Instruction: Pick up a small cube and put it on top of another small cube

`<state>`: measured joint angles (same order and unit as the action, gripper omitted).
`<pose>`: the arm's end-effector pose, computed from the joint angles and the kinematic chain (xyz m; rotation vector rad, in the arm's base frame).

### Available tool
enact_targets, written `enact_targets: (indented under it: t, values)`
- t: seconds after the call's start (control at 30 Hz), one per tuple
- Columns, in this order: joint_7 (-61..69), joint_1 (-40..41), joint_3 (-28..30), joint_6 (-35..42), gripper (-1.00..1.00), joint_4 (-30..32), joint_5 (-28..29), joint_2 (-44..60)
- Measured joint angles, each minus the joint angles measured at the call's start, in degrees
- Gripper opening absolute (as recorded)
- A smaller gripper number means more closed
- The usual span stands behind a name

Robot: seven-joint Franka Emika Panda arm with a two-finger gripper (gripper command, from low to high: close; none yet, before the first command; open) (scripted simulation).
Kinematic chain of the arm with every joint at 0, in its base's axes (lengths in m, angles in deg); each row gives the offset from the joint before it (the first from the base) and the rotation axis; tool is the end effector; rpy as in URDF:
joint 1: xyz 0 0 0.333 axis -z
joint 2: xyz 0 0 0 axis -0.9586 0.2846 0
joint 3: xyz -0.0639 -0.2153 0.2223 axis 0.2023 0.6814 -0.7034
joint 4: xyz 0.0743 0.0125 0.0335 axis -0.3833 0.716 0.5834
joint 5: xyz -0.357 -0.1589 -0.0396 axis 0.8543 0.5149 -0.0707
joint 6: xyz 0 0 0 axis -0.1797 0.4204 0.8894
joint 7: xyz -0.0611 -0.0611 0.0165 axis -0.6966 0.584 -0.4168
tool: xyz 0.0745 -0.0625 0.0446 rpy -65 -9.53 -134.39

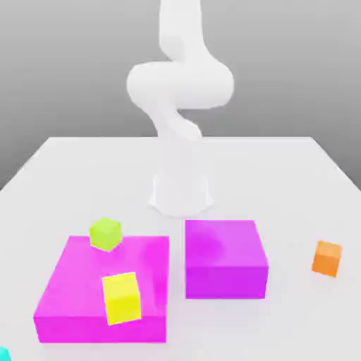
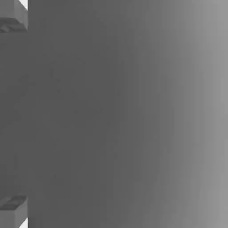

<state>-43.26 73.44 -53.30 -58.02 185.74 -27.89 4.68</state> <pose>0.3780 -0.0166 0.6888 -2.4603 1.0644 -0.9539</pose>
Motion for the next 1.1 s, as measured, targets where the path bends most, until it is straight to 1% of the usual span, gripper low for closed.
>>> enact_targets:
  t: [0.27,0.57,0.83,1.1]
  values:
    - [4.4,0.2,6.3,-2.9,0.00,-3.4,-3.0,16.9]
    - [10.8,2.5,11.8,-5.9,0.00,-7.1,-8.4,35.6]
    - [16.1,7.4,13.3,-8.7,0.00,-10.4,-12.6,52.3]
    - [19.4,12.5,14.5,-11.8,0.00,-13.6,-13.9,68.4]
